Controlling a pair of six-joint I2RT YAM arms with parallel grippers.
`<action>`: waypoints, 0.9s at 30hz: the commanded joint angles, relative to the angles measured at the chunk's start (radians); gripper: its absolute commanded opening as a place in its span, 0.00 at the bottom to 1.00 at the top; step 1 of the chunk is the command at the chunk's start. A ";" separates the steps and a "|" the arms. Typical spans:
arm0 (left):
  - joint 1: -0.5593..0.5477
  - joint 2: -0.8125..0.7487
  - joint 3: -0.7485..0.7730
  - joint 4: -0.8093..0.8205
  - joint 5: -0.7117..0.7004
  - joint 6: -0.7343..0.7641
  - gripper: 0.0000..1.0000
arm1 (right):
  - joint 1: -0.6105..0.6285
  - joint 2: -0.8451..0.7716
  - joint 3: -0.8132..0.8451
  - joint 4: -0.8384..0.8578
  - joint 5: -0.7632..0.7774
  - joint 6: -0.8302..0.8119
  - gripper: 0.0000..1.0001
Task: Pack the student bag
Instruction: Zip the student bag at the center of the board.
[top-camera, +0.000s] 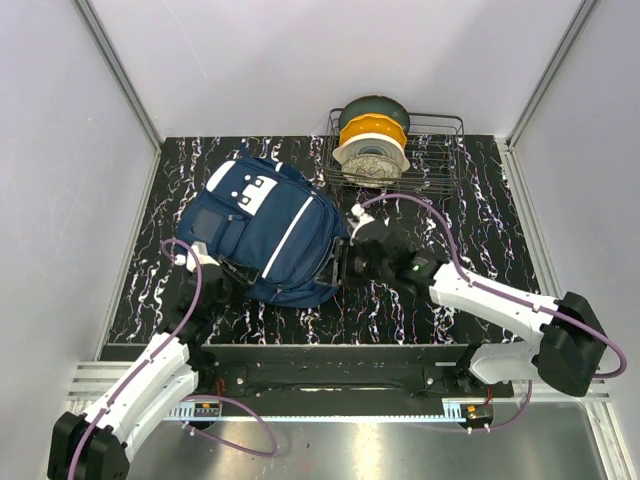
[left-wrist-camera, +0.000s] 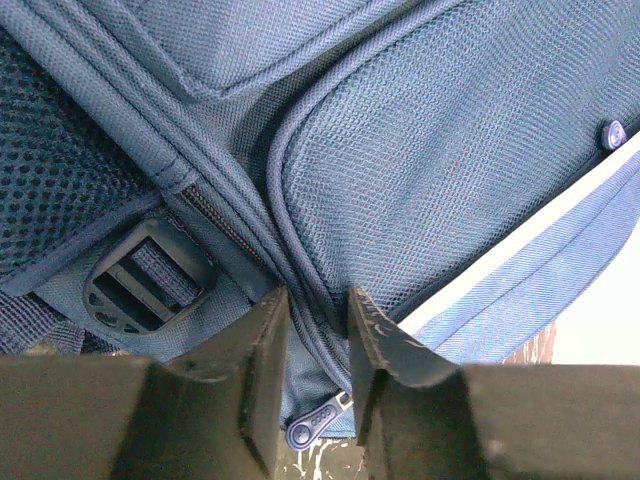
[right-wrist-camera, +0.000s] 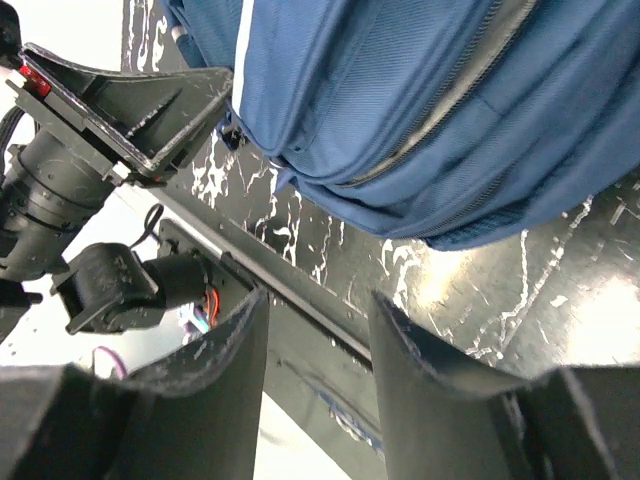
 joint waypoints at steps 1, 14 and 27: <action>0.005 0.012 0.021 0.096 0.029 0.036 0.24 | 0.102 -0.034 -0.023 0.093 0.213 0.079 0.50; 0.003 -0.051 0.115 -0.013 0.091 0.070 0.00 | 0.311 0.296 0.161 0.159 0.388 0.234 0.57; 0.003 -0.059 0.161 -0.094 0.177 0.148 0.00 | 0.381 0.524 0.323 0.133 0.497 0.443 0.56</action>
